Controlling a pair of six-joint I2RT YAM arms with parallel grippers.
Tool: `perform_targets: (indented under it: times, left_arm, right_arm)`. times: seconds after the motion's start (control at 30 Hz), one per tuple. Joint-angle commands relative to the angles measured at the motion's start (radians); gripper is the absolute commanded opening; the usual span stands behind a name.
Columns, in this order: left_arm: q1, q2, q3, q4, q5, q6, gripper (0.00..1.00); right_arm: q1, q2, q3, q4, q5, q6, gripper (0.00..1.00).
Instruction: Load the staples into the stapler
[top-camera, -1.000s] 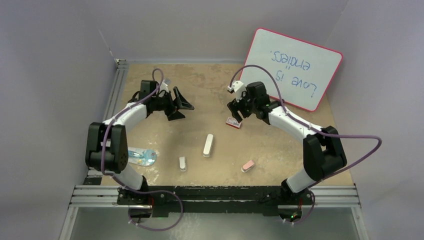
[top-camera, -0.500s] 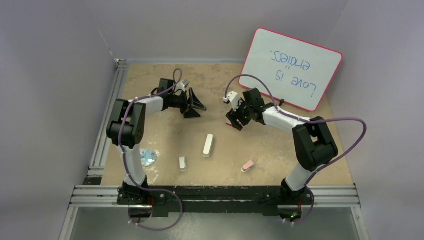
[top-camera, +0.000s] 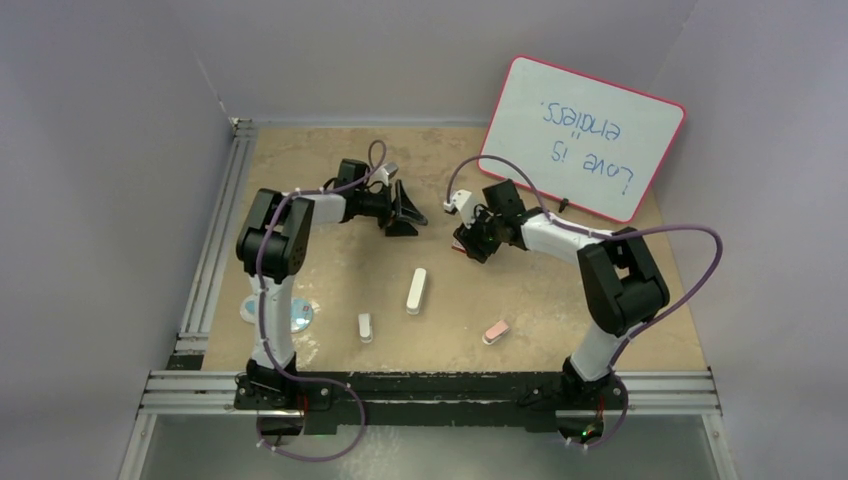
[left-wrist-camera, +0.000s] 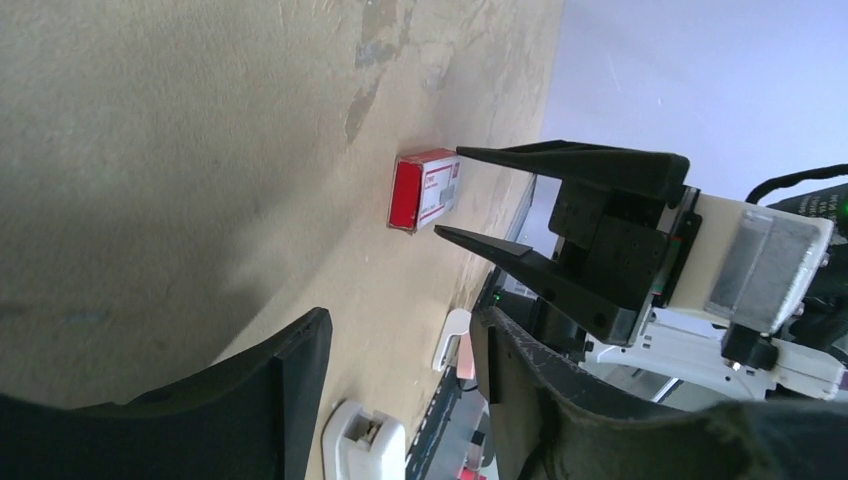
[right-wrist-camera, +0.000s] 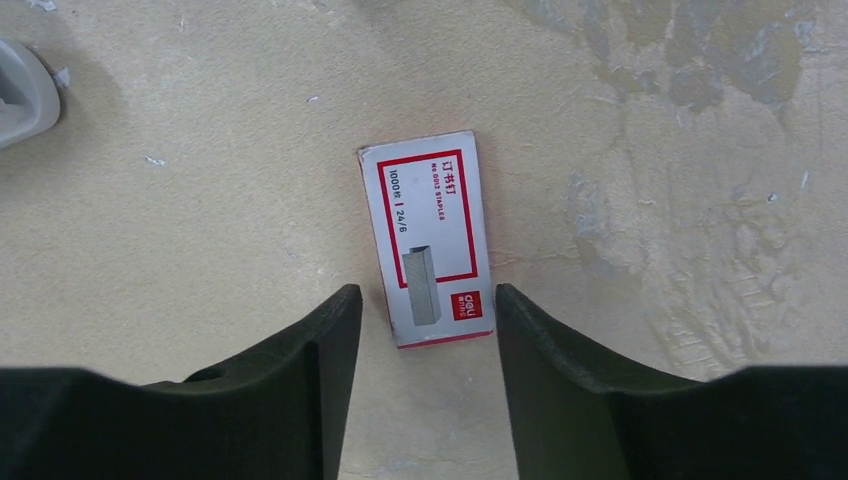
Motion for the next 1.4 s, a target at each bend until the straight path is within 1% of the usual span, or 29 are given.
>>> perform_targets:
  times: [0.0,0.03,0.07,0.17,0.33,0.43,0.5,0.53,0.63,0.7,0.8,0.9,1.17,1.37]
  left_arm:
    - [-0.015,0.037,0.045,0.073,0.038,0.0,0.52]
    - [-0.018,0.042,0.046,0.082,0.044,-0.003,0.51]
    - [-0.023,0.047,0.051,0.084,0.049,-0.004,0.51]
    - [-0.037,0.057,0.057,0.068,0.049,0.013,0.5]
    - [-0.045,0.062,0.05,0.051,0.028,0.015,0.52]
    - [-0.046,0.061,0.048,0.04,0.014,0.014,0.53]
    - [-0.046,0.056,0.049,0.024,-0.005,0.019,0.53]
    - [-0.046,0.055,0.049,0.019,-0.009,0.02,0.53]
    - [-0.046,0.049,0.046,0.01,-0.019,0.02,0.52]
    - [-0.046,0.044,0.041,0.008,-0.021,0.025,0.49]
    - [-0.045,0.04,0.046,-0.022,-0.009,0.071,0.44]
    - [-0.045,0.032,0.053,-0.073,-0.033,0.121,0.41]
    - [-0.046,0.025,0.004,0.006,0.002,0.071,0.38]
    - [-0.054,0.022,-0.002,0.006,0.016,0.066,0.28]
  right_arm:
    - [0.005,0.036,0.023,-0.019,-0.044,-0.046,0.47]
    - [0.004,0.053,0.042,-0.038,-0.06,-0.051,0.44]
    - [0.004,0.07,0.059,-0.053,-0.073,-0.053,0.43]
    - [0.007,0.099,0.07,-0.063,-0.071,-0.053,0.43]
    - [0.019,0.086,0.041,-0.024,-0.039,-0.049,0.53]
    - [0.024,0.086,0.037,-0.015,-0.03,-0.046,0.56]
    - [0.029,0.093,0.039,-0.012,-0.025,-0.047,0.56]
    - [0.032,0.098,0.042,-0.007,-0.017,-0.046,0.55]
    - [0.039,0.112,0.051,-0.01,-0.011,-0.05,0.46]
    - [0.046,0.112,0.057,-0.014,-0.02,-0.057,0.41]
    - [0.062,0.102,0.073,-0.012,-0.044,-0.056,0.4]
    - [0.084,0.082,0.068,0.021,-0.071,-0.061,0.41]
    - [0.113,0.113,0.084,0.065,-0.122,-0.071,0.41]
    - [0.123,0.113,0.078,0.119,-0.123,-0.049,0.42]
